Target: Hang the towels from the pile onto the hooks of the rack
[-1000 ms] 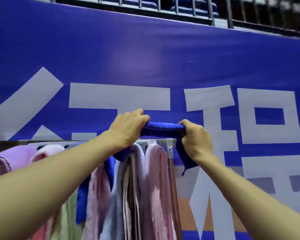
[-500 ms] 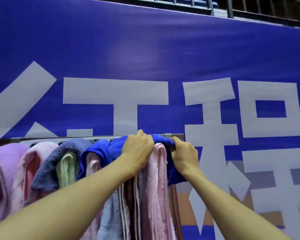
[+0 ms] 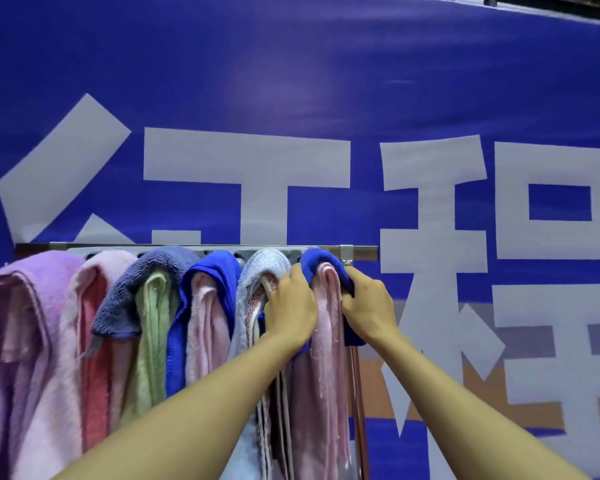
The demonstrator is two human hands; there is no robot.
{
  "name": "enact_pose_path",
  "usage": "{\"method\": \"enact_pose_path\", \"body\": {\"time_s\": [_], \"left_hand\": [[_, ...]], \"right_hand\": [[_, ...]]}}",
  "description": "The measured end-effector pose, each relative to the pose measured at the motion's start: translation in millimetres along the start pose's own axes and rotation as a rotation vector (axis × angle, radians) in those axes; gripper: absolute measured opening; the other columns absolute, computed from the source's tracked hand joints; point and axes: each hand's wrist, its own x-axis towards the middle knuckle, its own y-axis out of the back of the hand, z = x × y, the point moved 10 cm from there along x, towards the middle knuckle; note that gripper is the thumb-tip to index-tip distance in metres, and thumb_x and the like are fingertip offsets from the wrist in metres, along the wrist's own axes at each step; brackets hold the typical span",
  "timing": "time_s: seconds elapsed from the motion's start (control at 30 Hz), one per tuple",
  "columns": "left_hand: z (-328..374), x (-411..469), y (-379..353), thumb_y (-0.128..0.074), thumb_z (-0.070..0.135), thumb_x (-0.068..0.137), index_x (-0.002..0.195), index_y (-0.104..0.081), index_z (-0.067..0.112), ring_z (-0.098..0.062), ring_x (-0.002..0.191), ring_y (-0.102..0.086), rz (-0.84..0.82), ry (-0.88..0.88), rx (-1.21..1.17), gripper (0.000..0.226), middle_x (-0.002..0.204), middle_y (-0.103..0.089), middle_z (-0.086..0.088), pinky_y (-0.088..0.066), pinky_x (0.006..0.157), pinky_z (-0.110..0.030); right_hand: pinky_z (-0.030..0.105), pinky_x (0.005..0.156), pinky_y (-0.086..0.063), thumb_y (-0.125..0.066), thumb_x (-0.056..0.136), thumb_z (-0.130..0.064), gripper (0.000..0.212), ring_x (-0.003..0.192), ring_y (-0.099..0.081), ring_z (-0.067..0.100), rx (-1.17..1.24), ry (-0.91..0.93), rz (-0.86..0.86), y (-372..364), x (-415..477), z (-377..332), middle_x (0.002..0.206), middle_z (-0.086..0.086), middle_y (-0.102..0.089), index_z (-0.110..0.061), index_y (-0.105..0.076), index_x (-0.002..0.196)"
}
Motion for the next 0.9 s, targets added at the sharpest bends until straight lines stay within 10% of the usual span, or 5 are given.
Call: {"method": "enact_pose_path", "body": {"time_s": [0.23, 0.37, 0.53, 0.77, 0.9], "left_hand": [[-29, -18, -15, -0.037, 0.020, 0.089, 0.104, -0.051, 0.011, -0.043, 0.089, -0.061, -0.159, 0.157, -0.099, 0.022, 0.104, -0.062, -0.019, -0.051, 0.075, -0.041], [-42, -44, -41, -0.032, 0.019, 0.092, 0.107, -0.055, 0.008, -0.033, 0.080, -0.063, -0.345, 0.333, -0.429, 0.030, 0.106, -0.057, -0.017, -0.059, 0.050, -0.045], [-49, -53, -45, -0.038, 0.025, 0.087, 0.100, -0.059, 0.011, -0.036, 0.090, -0.066, -0.413, 0.276, -0.432, 0.029, 0.106, -0.062, -0.018, -0.060, 0.065, -0.049], [-62, -69, -17, -0.041, 0.017, 0.096, 0.093, -0.064, 0.012, -0.022, 0.073, -0.060, -0.429, 0.200, -0.435, 0.024, 0.089, -0.060, -0.010, -0.060, 0.072, -0.041], [-62, -97, -4, -0.041, 0.010, 0.098, 0.121, -0.058, 0.017, -0.019, 0.093, -0.060, -0.457, 0.226, -0.555, 0.030, 0.104, -0.061, -0.004, -0.053, 0.084, -0.040]], "right_hand": [[0.029, 0.056, -0.039, -0.051, 0.091, -0.013, 0.013, 0.062, -0.053, 0.020, 0.071, -0.049, -0.021, -13, -14, 1, 0.070, -0.002, -0.061, -0.016, -0.064, 0.091], [0.029, 0.058, -0.037, -0.048, 0.089, -0.008, 0.018, 0.064, -0.053, 0.023, 0.064, -0.101, -0.019, -12, -20, 4, 0.072, -0.001, -0.061, -0.023, -0.057, 0.084], [0.040, 0.066, -0.050, -0.040, 0.091, -0.010, 0.017, 0.072, -0.058, 0.026, 0.055, -0.112, -0.107, -24, -33, 0, 0.083, 0.006, -0.065, -0.016, -0.056, 0.092], [0.023, 0.059, -0.035, -0.042, 0.098, -0.011, 0.015, 0.068, -0.051, 0.017, 0.075, -0.098, -0.182, -28, -64, -13, 0.086, 0.002, -0.061, -0.013, -0.056, 0.096], [0.030, 0.071, -0.041, -0.043, 0.095, -0.008, 0.016, 0.084, -0.058, 0.026, -0.005, -0.134, -0.261, -26, -90, -15, 0.094, 0.006, -0.066, -0.006, -0.059, 0.100]]}}
